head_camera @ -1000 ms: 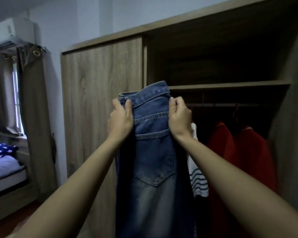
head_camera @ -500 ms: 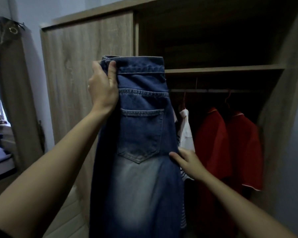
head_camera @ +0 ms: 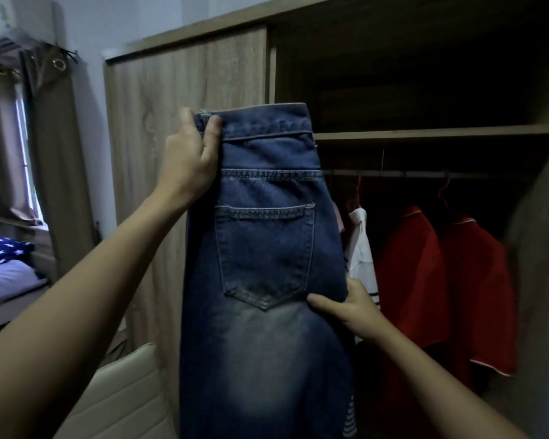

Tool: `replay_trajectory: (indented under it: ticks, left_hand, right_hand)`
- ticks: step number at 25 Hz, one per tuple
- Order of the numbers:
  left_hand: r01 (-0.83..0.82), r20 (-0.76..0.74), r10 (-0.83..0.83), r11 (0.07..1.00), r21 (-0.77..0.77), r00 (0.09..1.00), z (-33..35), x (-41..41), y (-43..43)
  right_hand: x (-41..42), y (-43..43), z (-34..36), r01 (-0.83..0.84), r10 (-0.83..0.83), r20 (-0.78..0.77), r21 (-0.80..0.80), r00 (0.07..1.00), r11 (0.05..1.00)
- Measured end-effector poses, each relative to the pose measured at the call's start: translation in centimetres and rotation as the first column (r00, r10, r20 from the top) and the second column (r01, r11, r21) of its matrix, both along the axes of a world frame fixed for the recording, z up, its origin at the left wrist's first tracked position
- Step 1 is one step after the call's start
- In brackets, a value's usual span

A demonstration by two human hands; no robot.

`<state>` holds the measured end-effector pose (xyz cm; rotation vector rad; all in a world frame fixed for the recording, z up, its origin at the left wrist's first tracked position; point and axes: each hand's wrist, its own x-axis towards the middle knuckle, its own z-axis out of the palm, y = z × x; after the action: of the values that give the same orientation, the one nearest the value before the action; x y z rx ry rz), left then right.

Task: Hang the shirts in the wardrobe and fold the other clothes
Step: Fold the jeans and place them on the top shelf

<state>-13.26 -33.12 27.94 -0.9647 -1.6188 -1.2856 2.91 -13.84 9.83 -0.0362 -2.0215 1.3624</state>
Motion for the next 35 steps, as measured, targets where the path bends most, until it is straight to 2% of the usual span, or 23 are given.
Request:
replay_trajectory:
  ticks: [2, 3, 4, 5, 6, 7, 8, 9, 12, 14, 16, 17, 18, 19, 20, 22, 24, 26, 29, 30, 32, 34, 35]
  left_hand:
    - [-0.1, 0.189, 0.124, 0.986, -0.13, 0.974, 2.0, -1.4, 0.6]
    - [-0.027, 0.359, 0.08, 0.989, -0.149, 0.93, 3.1, -2.4, 0.9]
    - [0.163, 0.525, -0.096, 0.983, -0.082, 0.846, 3.9, -3.3, 0.9]
    - [0.433, 0.628, -0.391, 0.896, 0.094, 0.673, 4.1, -3.9, 0.3]
    - [0.638, 0.603, -0.665, 0.705, 0.31, 0.441, 3.5, -4.7, -0.3]
    - [0.719, 0.52, -0.82, 0.51, 0.473, 0.239, 1.9, -5.9, -0.3]
    - [0.749, 0.492, -0.865, 0.387, 0.538, 0.094, -0.7, -6.4, -0.3]
    - [0.753, 0.551, -0.834, 0.387, 0.532, 0.04, -3.9, -6.4, -0.3]
    - [0.738, 0.8, -0.592, 0.583, 0.338, 0.101, -11.4, -5.1, -0.5]
    - [0.679, 0.82, -0.516, 0.697, 0.232, 0.25, -12.3, -6.0, -0.5]
    - [0.662, 0.798, -0.536, 0.708, 0.246, 0.276, -12.2, -6.3, -1.1]
    - [0.694, 0.773, -0.581, 0.667, 0.272, 0.255, -12.2, -6.5, -1.3]
    - [0.742, 0.747, -0.622, 0.611, 0.276, 0.234, -12.3, -6.3, -1.6]
    - [0.766, 0.733, -0.63, 0.595, 0.242, 0.258, -12.4, -5.9, -1.8]
    - [0.752, 0.715, -0.62, 0.627, 0.205, 0.322, -12.3, -5.8, -1.9]
    - [0.581, 0.687, -0.492, 0.804, 0.123, 0.535, -11.4, -5.5, -1.9]
    - [0.426, 0.658, -0.372, 0.901, 0.086, 0.655, -11.0, -4.8, -1.6]
    - [0.361, 0.666, -0.415, 0.904, 0.228, 0.619, -10.6, -3.7, -1.3]
    - [0.388, 0.582, -0.587, 0.809, 0.441, 0.563, -9.5, -2.6, -1.5]
    - [0.435, 0.541, -0.618, 0.786, 0.439, 0.57, -9.3, -2.7, -1.7]
    - [0.605, 0.455, -0.698, 0.711, 0.357, 0.552, -9.3, -2.9, -2.5]
    - [0.746, 0.458, -0.729, 0.639, 0.189, 0.508, -9.7, -3.6, -3.1]
    - [0.76, 0.49, -0.693, 0.643, 0.089, 0.529, -9.8, -4.0, -3.4]
  right_hand:
    - [-0.1, -0.7, 1.5, -0.06, 0.059, -0.024, -0.03, 0.998, 0.998]
    - [-0.3, -1.2, 2.6, -0.081, 0.08, -0.034, -0.043, 0.996, 0.996]
    - [-0.8, -1.3, 3.7, -0.087, 0.084, -0.052, -0.049, 0.995, 0.995]
    - [-1.3, -1.5, 4.8, -0.077, 0.072, -0.068, -0.076, 0.995, 0.994]
    - [-1.9, -1.4, 5.8, -0.059, 0.049, -0.088, -0.114, 0.995, 0.992]
    - [-2.2, -1.3, 6.7, -0.047, 0.03, -0.109, -0.161, 0.994, 0.986]
    - [-2.6, -0.9, 7.2, -0.049, 0.025, -0.122, -0.196, 0.992, 0.979]
    - [-3.0, -0.7, 7.6, -0.059, 0.031, -0.127, -0.224, 0.991, 0.973]
    - [-3.5, 0.4, 7.6, -0.025, 0.012, -0.049, -0.281, 0.999, 0.959]
    - [-2.9, 1.2, 7.4, -0.099, 0.118, 0.066, -0.243, 0.991, 0.965]
    - [-2.1, 1.9, 6.7, -0.142, 0.163, 0.23, -0.105, 0.959, 0.984]
    - [-1.8, 2.2, 6.4, -0.116, 0.129, 0.252, -0.064, 0.959, 0.991]
    - [-1.6, 2.3, 6.1, -0.064, 0.075, 0.22, -0.056, 0.973, 0.996]
    - [-1.4, 2.2, 6.0, -0.013, 0.022, 0.172, -0.052, 0.985, 0.999]
    - [-1.6, 2.1, 5.9, 0.036, -0.032, 0.115, -0.034, 0.993, 0.999]
    - [-1.8, 1.7, 5.8, 0.14, -0.141, 0.028, 0.019, 0.99, 0.99]
    - [-2.0, 1.4, 5.7, 0.239, -0.237, -0.059, 0.019, 0.97, 0.971]
    - [-2.4, 1.1, 5.4, 0.272, -0.27, -0.122, -0.001, 0.955, 0.962]
    - [-3.1, 0.4, 6.1, 0.35, -0.342, -0.213, 0.002, 0.915, 0.937]
    - [-3.1, 0.3, 6.7, 0.365, -0.354, -0.234, 0.001, 0.905, 0.931]
    - [-2.5, 0.4, 8.1, 0.235, -0.229, -0.227, 0.003, 0.947, 0.972]
    - [-1.6, 1.3, 8.8, 0.068, -0.055, -0.133, 0.094, 0.99, 0.993]
    - [-1.2, 1.9, 8.9, 0.043, -0.033, -0.061, 0.179, 0.998, 0.983]
